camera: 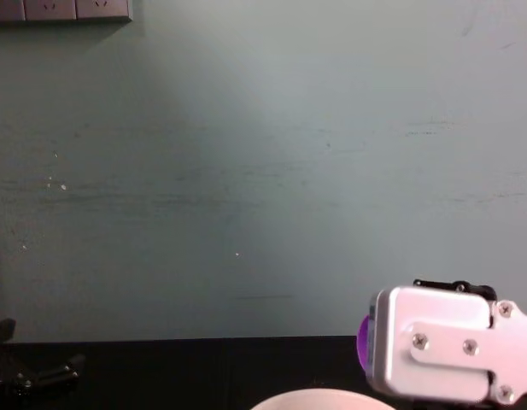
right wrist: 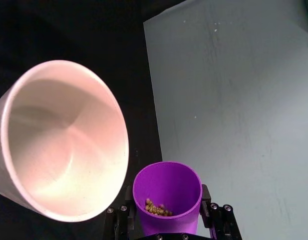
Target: Pick up the cup and pour the mung beans from the cup into the bowl.
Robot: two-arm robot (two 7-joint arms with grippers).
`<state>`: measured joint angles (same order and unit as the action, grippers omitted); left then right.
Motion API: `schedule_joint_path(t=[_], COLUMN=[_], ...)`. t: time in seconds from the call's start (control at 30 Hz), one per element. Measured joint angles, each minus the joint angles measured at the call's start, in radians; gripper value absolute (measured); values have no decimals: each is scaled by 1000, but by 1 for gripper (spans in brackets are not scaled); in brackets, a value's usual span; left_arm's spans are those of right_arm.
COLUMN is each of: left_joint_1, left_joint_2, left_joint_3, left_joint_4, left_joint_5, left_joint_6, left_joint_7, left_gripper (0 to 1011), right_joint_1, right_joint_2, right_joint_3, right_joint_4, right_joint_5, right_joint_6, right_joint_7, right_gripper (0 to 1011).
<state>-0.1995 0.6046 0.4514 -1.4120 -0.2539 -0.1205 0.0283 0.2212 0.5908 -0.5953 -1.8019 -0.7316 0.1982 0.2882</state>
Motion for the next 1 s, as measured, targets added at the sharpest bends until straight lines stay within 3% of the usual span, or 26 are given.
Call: schedule_joint_path(t=[0.33,0.63,0.7,1.0], left_joint_1=[0,0,0,0], left_joint_2=[0,0,0,0], left_joint_3=[0,0,0,0], left_joint_4=[0,0,0,0], left_joint_5=[0,0,0,0], left_joint_6=[0,0,0,0], left_joint_7=[0,0,0,0], left_gripper=[1004,1003,1003,1004], right_joint_1=[-3,-2,-3,-10], right_joint_2=[1,-2,-2,-3], right_joint_3=[-2,-20,-32,-53], right_joint_4=[-10,-22,-28,-48], right_joint_5=[-43,-118,-157,-258], right_joint_6=[-25,-21,-12,5], right_joint_7=[18,41,47,57], right_gripper=[743,744,744,744])
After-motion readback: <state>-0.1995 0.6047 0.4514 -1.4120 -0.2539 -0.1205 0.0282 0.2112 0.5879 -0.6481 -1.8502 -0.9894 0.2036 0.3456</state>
